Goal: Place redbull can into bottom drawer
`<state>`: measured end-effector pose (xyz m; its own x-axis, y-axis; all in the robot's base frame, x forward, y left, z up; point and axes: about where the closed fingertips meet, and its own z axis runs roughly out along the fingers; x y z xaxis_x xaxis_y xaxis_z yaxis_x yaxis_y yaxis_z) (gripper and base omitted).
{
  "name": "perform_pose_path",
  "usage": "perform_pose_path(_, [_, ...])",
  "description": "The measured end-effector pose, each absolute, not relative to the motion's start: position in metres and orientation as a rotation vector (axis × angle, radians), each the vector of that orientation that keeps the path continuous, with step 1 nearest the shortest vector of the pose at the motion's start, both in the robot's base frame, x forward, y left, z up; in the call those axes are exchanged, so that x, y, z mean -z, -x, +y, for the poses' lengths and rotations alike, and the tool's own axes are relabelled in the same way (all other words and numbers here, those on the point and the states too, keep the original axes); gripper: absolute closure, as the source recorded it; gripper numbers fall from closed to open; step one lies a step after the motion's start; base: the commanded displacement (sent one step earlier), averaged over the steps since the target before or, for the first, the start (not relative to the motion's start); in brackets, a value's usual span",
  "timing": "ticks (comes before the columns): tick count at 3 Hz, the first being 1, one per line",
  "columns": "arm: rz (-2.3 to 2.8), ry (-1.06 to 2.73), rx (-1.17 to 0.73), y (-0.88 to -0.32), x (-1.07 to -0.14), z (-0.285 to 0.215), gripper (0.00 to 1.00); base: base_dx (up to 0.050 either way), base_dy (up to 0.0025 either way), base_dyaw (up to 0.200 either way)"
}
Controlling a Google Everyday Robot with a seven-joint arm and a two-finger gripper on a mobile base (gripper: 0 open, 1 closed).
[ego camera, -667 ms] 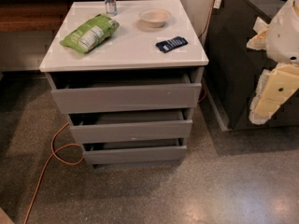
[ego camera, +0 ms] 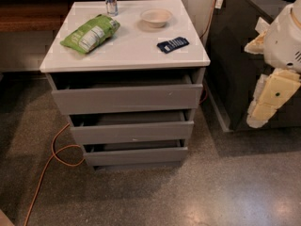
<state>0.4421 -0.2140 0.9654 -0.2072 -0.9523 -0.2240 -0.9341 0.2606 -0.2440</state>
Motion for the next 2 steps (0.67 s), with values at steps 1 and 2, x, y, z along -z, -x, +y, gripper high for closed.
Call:
perform_pose_path(1, [2.193, 1.730, 0.027, -0.447, -0.945, -0.210, 0.00, 0.000, 0.00000, 0.000])
perform_pose_path(2, [2.164, 1.739, -0.062, -0.459, -0.899, -0.202, 0.00, 0.000, 0.00000, 0.000])
